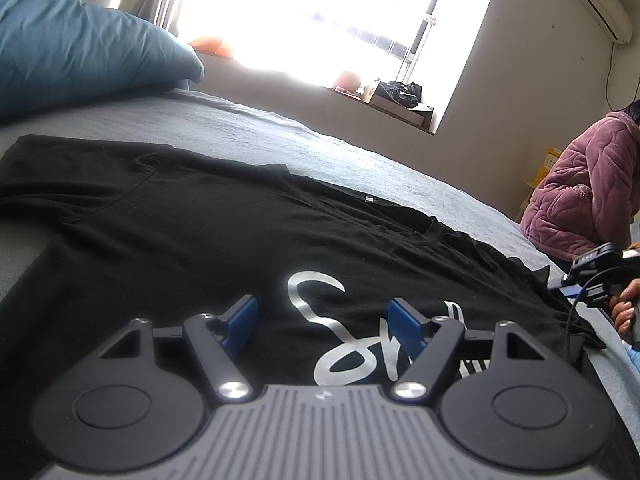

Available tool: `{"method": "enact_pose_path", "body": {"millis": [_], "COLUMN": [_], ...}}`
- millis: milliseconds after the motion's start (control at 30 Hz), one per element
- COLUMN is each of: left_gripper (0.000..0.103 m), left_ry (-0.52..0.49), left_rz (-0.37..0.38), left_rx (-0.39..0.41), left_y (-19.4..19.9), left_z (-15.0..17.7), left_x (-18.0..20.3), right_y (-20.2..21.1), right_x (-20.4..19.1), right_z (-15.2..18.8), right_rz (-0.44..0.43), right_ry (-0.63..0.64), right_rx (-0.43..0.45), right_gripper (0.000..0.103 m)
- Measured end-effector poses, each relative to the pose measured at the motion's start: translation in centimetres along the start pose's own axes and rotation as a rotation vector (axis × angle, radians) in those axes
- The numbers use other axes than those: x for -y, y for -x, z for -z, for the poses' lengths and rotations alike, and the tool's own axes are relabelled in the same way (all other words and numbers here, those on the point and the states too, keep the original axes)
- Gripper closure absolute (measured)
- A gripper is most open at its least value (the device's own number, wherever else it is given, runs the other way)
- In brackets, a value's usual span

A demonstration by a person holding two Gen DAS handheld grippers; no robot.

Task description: Fold clothes

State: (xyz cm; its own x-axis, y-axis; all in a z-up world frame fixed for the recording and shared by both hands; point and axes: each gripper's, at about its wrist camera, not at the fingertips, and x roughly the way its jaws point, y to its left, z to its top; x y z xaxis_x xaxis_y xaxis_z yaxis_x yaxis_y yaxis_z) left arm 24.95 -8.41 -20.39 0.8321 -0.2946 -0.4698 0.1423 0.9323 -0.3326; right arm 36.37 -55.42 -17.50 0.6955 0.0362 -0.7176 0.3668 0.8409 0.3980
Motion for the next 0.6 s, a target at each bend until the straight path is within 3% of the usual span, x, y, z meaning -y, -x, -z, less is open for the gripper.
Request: {"method": "enact_pose_path", "body": {"millis": [33,100,233,367,500,600], "left_gripper": [0.029,0.029,0.029,0.029,0.029,0.029], "left_ry": [0.001,0.002,0.001,-0.001,0.000,0.003], "left_rz": [0.001,0.002,0.002,0.001,0.002,0.005], "left_rx": [0.000,0.001,0.000,-0.001,0.000,0.001], "left_y": [0.0,0.0,0.0,0.0,0.0,0.1], "left_z": [0.0,0.0,0.0,0.0,-0.1,-0.1], "left_x": [0.0,0.0,-0.1,0.0,0.0,-0.1], "right_y": [-0.2,-0.1,-0.3,-1.8,-1.2,0.7], "right_x": [-0.1,-0.6,0.2,0.9,1.0,-1.8], "right_z": [0.0,0.1,-0.6,-0.8,-0.7,0.2], "right_rz": [0.005,0.013,0.092,0.140,0.155,0.115], "right_ry": [0.021,0.067,0.048,0.046,-0.023,0.089], "right_rx": [0.004,0.045,0.157,0.164,0.234,0.297], "right_gripper": [0.097,0.100,0.101,0.099,0.092,0.091]}}
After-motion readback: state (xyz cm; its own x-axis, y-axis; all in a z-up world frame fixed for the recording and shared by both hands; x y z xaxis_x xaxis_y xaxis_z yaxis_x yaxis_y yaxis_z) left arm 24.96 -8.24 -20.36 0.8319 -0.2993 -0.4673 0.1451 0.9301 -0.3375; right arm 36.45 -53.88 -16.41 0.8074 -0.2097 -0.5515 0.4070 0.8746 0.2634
